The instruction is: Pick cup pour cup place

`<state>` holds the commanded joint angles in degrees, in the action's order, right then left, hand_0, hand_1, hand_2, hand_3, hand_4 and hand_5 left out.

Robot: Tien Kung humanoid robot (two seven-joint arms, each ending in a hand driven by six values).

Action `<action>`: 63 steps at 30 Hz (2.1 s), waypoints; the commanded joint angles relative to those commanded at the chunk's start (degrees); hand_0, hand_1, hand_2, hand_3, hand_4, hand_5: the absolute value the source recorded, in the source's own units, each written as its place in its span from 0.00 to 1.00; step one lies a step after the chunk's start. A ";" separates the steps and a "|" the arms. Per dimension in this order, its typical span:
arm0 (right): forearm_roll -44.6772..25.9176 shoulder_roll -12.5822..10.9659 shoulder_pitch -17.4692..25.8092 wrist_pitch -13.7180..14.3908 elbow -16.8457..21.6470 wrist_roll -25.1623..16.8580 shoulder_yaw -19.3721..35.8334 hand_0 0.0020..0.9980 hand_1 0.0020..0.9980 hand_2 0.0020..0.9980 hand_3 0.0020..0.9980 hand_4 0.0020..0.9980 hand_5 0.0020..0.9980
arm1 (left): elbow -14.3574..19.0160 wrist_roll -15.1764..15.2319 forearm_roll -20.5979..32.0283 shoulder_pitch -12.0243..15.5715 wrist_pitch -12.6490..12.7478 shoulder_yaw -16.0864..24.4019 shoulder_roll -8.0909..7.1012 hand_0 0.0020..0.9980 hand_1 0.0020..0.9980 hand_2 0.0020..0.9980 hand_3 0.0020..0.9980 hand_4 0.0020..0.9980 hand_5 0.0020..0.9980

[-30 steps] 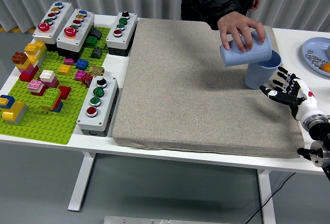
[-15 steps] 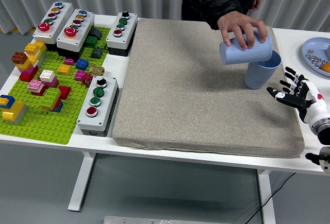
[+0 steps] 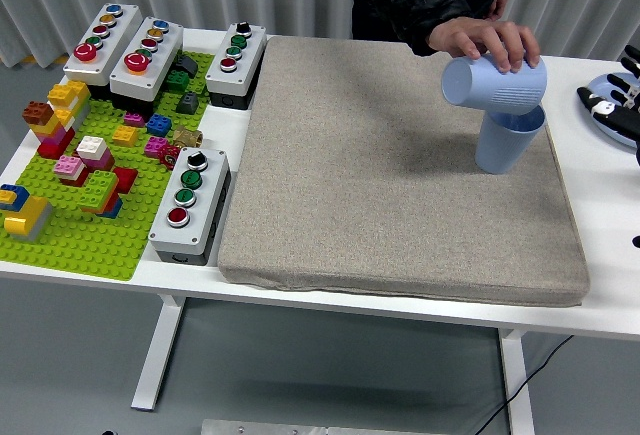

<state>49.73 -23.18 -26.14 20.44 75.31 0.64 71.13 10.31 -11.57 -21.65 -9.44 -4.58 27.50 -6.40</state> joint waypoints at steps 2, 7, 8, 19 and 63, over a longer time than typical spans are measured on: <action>-0.57 -0.42 -1.94 0.37 -0.46 -0.65 0.83 0.93 0.86 0.89 0.87 0.85 0.25 | 0.00 0.00 0.14 -0.05 0.02 -0.08 -0.04 0.79 0.79 0.85 0.73 0.51 0.98; -2.10 -0.75 -6.77 1.15 -2.51 -2.10 2.97 0.92 0.84 0.86 0.85 0.85 0.29 | 0.00 0.10 0.98 -0.26 0.06 -1.02 -0.28 0.78 0.79 0.85 0.73 0.51 0.98; -2.22 -0.72 -7.00 1.19 -2.63 -2.17 3.09 0.92 0.84 0.86 0.85 0.85 0.29 | 0.00 0.11 1.06 -0.27 0.06 -1.11 -0.29 0.78 0.79 0.85 0.73 0.51 0.98; -13.57 6.23 -12.31 1.98 -9.16 -7.56 8.43 0.87 0.78 0.76 0.78 0.84 0.64 | 0.00 0.51 3.87 -0.43 -0.09 -4.70 0.06 0.78 0.79 0.85 0.73 0.51 0.98; -10.91 7.36 -13.02 1.02 -11.34 -4.52 11.96 0.91 0.80 0.78 0.79 0.79 0.93 | 0.00 0.73 2.11 -0.72 0.14 -3.24 0.26 0.78 0.79 0.85 0.73 0.51 0.97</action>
<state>38.82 -15.82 -39.16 21.46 63.97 -3.89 83.09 10.31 -10.84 -19.53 -10.16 -4.44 24.26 -6.14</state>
